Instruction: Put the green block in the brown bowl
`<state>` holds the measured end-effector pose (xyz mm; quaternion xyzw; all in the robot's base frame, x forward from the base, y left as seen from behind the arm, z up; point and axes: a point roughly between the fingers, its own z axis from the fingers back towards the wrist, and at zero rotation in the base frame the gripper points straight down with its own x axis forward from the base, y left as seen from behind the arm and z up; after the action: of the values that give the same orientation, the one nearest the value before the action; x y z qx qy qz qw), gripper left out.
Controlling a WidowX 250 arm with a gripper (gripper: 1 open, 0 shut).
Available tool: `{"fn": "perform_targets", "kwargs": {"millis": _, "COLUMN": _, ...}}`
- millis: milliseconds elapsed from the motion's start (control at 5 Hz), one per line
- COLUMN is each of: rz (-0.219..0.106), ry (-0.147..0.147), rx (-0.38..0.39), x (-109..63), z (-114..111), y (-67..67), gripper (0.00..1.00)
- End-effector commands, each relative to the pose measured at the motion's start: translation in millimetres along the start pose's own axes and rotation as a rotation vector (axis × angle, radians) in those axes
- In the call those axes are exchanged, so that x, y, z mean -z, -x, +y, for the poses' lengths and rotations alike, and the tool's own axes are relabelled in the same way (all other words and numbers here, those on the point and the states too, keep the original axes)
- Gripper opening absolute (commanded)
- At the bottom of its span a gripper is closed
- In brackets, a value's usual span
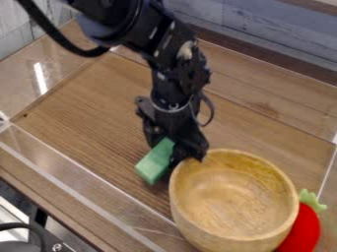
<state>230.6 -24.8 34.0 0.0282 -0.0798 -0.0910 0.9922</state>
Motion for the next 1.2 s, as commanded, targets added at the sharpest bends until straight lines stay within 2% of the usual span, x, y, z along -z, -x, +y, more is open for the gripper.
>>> {"fn": "perform_targets", "kwargs": {"millis": 0, "rz": -0.021, "ry": 0.012, "rx": 0.004, "x": -3.3, "z": -11.4, "y": -5.0, "gripper": 0.00}}
{"fn": "perform_targets", "kwargs": {"millis": 200, "rz": -0.012, "ry": 0.009, "rx": -0.045, "x": -0.1, "z": -7.0, "y": -8.1, "gripper": 0.00}}
{"fn": "perform_targets", "kwargs": {"millis": 600, "rz": -0.011, "ry": 0.032, "rx": 0.038, "x": -2.2, "z": -19.9, "y": -16.3, "gripper": 0.00}}
{"fn": "perform_targets", "kwargs": {"millis": 1000, "rz": -0.012, "ry": 0.028, "rx": 0.014, "x": -24.5, "z": 6.1, "y": -8.1, "gripper": 0.00}}
